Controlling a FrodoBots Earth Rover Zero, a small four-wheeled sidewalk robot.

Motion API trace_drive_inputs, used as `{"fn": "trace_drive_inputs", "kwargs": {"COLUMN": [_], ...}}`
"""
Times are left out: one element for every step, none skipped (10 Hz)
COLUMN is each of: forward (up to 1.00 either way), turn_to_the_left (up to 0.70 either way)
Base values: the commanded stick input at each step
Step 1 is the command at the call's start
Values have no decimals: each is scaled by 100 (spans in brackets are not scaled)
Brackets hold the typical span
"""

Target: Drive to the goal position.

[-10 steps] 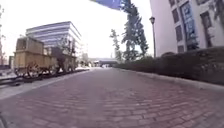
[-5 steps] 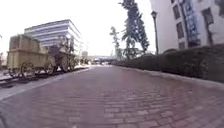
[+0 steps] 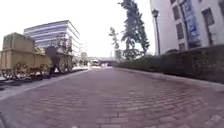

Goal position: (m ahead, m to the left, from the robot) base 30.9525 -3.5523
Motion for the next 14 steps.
{"fn": "trace_drive_inputs", "kwargs": {"forward": [70,70,70,70,70,70,70,70,70,70,70,70,70,70], "turn_to_the_left": [0,0,0,0,0,0,0,0,0,0,0,0,0,0]}}
